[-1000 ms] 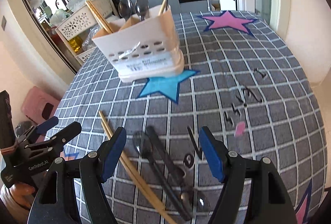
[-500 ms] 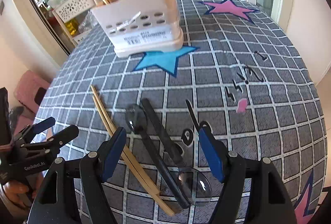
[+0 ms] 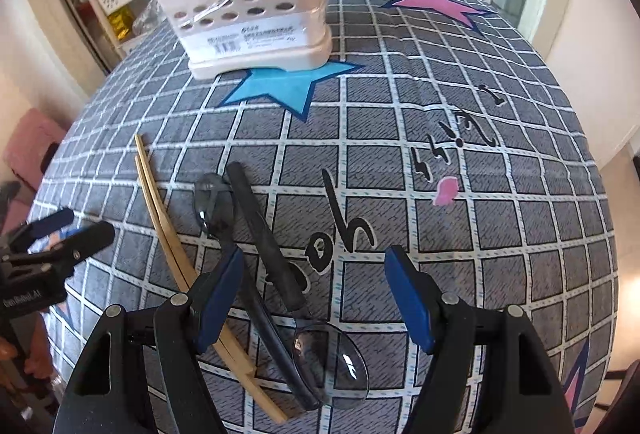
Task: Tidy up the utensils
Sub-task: 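Move both open tools back over the utensil pile, then grasp a black-handled spoon with the right tool while the left tool grasps a chopstick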
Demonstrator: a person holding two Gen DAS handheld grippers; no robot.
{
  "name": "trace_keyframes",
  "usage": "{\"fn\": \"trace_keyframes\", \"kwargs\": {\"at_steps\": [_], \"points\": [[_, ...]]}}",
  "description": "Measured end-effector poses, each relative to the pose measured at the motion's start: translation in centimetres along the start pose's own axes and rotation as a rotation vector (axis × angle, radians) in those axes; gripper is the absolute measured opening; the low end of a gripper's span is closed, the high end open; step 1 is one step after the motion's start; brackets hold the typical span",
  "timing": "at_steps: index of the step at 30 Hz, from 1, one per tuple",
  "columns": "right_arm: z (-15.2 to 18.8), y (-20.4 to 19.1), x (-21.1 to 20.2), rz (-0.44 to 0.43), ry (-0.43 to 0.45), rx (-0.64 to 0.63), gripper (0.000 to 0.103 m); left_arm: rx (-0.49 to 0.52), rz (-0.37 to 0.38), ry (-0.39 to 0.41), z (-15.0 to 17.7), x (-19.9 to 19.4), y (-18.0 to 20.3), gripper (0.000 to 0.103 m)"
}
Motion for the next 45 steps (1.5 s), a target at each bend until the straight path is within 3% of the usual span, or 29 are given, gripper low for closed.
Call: {"fn": "trace_keyframes", "kwargs": {"at_steps": [6, 13, 18, 21, 22, 23, 28, 36, 39, 41, 45], "points": [[-0.3, -0.4, 0.5, 0.017, -0.014, -0.029, 0.069, 0.001, 0.002, -0.006, 0.0, 0.1, 0.2, 0.103], [-1.1, -1.6, 0.6, 0.070, -0.051, -0.114, 0.050, -0.005, 0.007, -0.012, 0.0, 0.1, 0.1, 0.103], [-2.0, -2.5, 0.8, 0.107, -0.120, -0.158, 0.048, -0.013, 0.012, -0.028, -0.1, 0.2, 0.3, 0.103], [-2.4, -2.2, 0.8, 0.061, -0.157, -0.144, 0.037, -0.031, 0.034, -0.046, -0.3, 0.2, 0.4, 0.103], [-2.4, -2.4, 0.7, 0.052, -0.160, -0.154, 0.019, -0.037, 0.036, -0.051, -0.3, 0.3, 0.5, 0.103], [-2.4, -2.4, 0.7, 0.055, -0.161, -0.154, 0.012, -0.044, 0.038, -0.056, -0.4, 0.3, 0.5, 0.103], [-1.8, -1.6, 0.4, -0.005, -0.119, -0.102, 0.013, -0.059, 0.023, -0.082, -0.5, 1.2, 1.5, 0.103], [-0.9, -0.2, -1.2, -0.054, -0.060, -0.071, 0.013, 0.010, -0.105, -0.054, -0.6, 2.1, 3.8, 0.103], [-1.0, 0.2, -1.5, -0.075, -0.043, -0.059, 0.013, 0.019, -0.102, -0.056, -0.4, 2.0, 3.6, 0.103], [-0.9, 0.3, -1.6, -0.082, -0.036, -0.056, 0.013, -0.019, -0.075, -0.081, -0.5, 2.1, 3.2, 0.103], [-0.8, 0.3, -1.6, -0.096, -0.027, -0.049, 0.013, -0.058, -0.090, -0.108, -1.0, 2.2, 3.3, 0.103]]}}
Point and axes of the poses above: each gripper's, at about its wrist camera, not at the fingertips, and x roughly the way its jaws point, y to its right, z to its underside, the point moved 1 cm from there along x, roughly the way its jaws point, and after that the axes turned 14 degrees about -y, right-handed, at the moved point
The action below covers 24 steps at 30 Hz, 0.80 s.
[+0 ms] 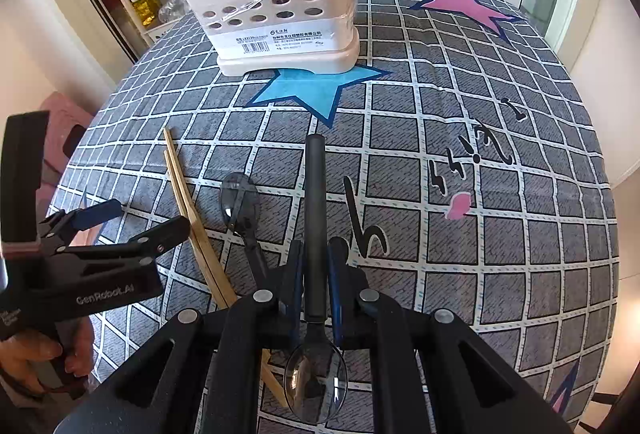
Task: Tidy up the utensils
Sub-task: 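Grasp a black-handled spoon with the right tool while the left tool grasps a chopstick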
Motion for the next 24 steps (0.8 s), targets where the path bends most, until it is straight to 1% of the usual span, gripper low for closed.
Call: {"fn": "trace_keyframes", "kwargs": {"at_steps": [4, 8, 14, 17, 20, 22, 24], "points": [[-0.1, 0.0, -0.3, -0.009, 0.015, 0.003, 0.013, -0.023, -0.006, -0.018, 0.0, -0.1, 0.1, 0.103], [-0.1, 0.2, -0.5, -0.020, 0.028, 0.008, 0.013, -0.069, -0.017, -0.059, 0.0, 0.2, 0.4, 0.103], [0.3, 0.6, -1.4, -0.041, 0.066, 0.013, 0.013, -0.083, -0.022, -0.067, 1.2, 0.0, 0.7, 0.103], [0.2, 1.0, -1.6, -0.054, 0.077, 0.021, 0.013, -0.118, -0.031, -0.093, 1.4, 0.1, 0.7, 0.103], [0.1, 1.1, -1.9, -0.059, 0.084, 0.021, 0.013, -0.114, -0.070, -0.118, 1.5, 0.3, 1.3, 0.103], [0.0, 1.3, -2.3, -0.069, 0.097, 0.022, 0.013, -0.123, -0.070, -0.130, 1.6, 0.3, 1.5, 0.103], [0.0, 1.4, -2.6, -0.074, 0.105, 0.022, 0.013, -0.122, -0.063, -0.159, 1.5, 0.4, 1.6, 0.103]]}}
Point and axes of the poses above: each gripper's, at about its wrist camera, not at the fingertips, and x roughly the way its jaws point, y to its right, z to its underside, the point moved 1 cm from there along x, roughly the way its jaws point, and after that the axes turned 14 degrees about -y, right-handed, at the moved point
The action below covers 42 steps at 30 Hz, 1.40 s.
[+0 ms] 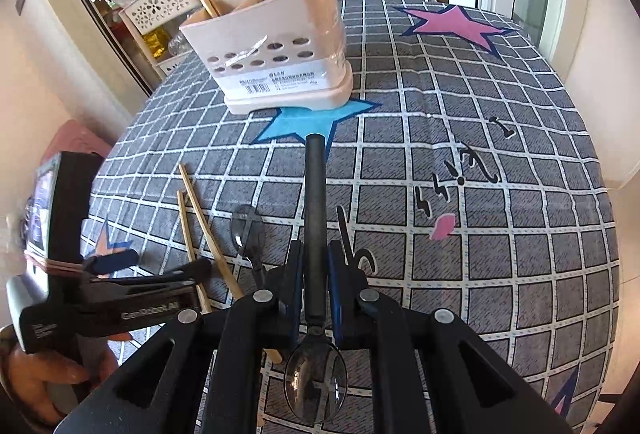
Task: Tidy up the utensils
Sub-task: 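Grasp a black-handled spoon with the right tool while the left tool grasps a chopstick, then carry the chopstick and spoon to the holder and lower them inside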
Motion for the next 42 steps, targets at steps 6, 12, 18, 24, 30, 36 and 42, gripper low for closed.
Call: {"fn": "trace_keyframes", "kwargs": {"at_steps": [6, 12, 18, 24, 30, 36, 42], "points": [[0.2, 0.2, -0.7, -0.024, 0.026, 0.007, 0.012, 0.089, 0.009, -0.009, -0.7, -1.3, 1.7, 0.088], [0.5, -0.2, -0.6, -0.035, 0.036, 0.013, 0.012, 0.245, 0.039, 0.062, -0.7, -2.4, 3.5, 0.044], [0.7, -0.8, -0.7, -0.036, 0.049, 0.011, 0.013, 0.320, 0.161, 0.166, 0.7, -3.1, 1.4, 0.038], [0.8, -1.4, -1.2, -0.053, 0.074, 0.009, 0.013, 0.351, 0.228, 0.252, 1.8, -4.7, -0.4, 0.038], [0.6, -1.9, -2.6, -0.087, 0.117, 0.014, 0.013, 0.382, 0.290, 0.329, 2.0, -6.6, -2.1, 0.038], [-0.8, -2.5, -4.2, -0.107, 0.149, 0.018, 0.013, 0.390, 0.362, 0.399, 1.6, -9.3, -3.0, 0.038], [-2.9, -3.4, -6.0, -0.115, 0.186, 0.009, 0.013, 0.383, 0.414, 0.470, 0.4, -12.3, -3.9, 0.038]]}}
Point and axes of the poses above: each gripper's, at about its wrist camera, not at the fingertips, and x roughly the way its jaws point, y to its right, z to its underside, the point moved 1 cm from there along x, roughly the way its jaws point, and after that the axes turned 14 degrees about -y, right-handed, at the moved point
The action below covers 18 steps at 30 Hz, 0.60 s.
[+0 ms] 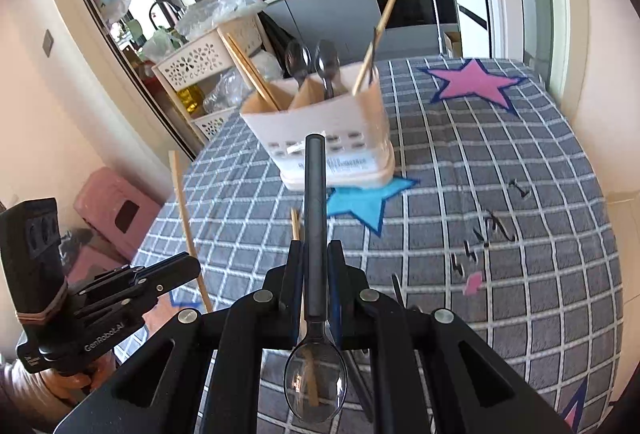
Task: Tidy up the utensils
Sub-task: 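Carry the chopstick and spoon to the holder and lower them inside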
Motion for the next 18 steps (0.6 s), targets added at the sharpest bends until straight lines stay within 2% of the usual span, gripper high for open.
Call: {"fn": "trace_keyframes", "kwargs": {"at_steps": [10, 18], "points": [[-5.3, -1.1, -1.2, -0.015, 0.063, -0.016, 0.013, 0.023, 0.018, 0.095, -5.3, -3.2, -0.5, 0.038], [-10.2, -1.1, -1.6, -0.008, 0.119, -0.019, 0.013, 0.031, 0.032, 0.175, -11.5, -6.3, -0.7, 0.038]]}}
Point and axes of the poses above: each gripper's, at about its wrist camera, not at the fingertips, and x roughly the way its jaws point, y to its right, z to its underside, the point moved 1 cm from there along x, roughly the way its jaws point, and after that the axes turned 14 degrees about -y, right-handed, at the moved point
